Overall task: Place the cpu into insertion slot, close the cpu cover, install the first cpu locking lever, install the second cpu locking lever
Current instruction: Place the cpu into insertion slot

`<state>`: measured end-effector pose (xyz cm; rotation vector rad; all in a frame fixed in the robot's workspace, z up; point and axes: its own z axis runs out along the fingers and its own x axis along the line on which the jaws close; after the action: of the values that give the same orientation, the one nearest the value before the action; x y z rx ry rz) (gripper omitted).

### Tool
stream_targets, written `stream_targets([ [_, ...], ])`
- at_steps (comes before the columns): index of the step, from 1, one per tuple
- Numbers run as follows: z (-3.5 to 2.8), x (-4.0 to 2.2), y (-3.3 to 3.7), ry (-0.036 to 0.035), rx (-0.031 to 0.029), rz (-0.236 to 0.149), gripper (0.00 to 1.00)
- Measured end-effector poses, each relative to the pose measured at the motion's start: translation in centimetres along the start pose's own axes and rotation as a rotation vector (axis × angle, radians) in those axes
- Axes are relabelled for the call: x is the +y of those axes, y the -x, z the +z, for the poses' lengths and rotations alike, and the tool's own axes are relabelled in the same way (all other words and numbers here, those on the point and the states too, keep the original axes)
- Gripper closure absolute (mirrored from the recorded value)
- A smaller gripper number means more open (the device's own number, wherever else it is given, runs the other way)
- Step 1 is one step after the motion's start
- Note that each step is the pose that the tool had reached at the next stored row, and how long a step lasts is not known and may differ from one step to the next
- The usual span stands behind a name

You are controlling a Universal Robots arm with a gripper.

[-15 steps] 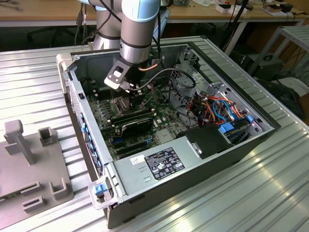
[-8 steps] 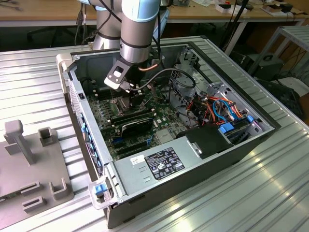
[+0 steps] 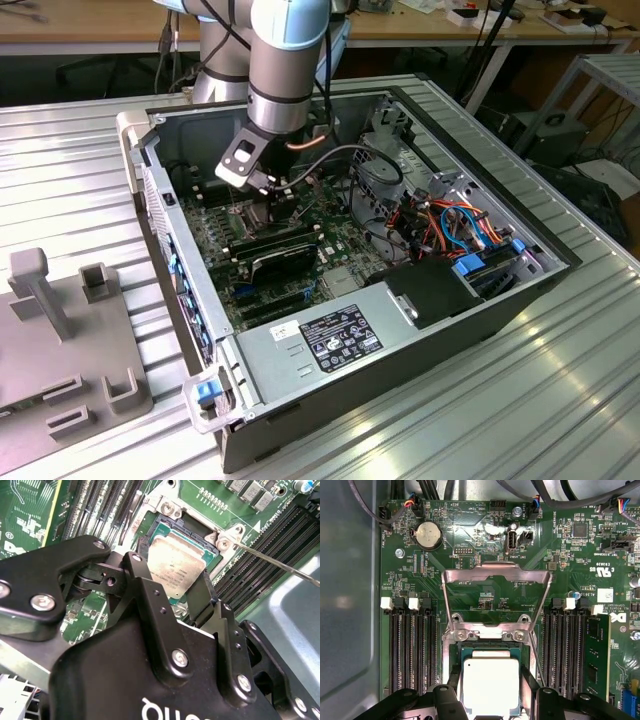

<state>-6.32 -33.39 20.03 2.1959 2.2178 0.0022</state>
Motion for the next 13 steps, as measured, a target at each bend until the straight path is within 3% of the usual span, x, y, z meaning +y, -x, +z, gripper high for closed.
stream_targets([
  [13, 0.29, -0.02, 0.0, -0.001, -0.0002, 0.004, 0.45],
])
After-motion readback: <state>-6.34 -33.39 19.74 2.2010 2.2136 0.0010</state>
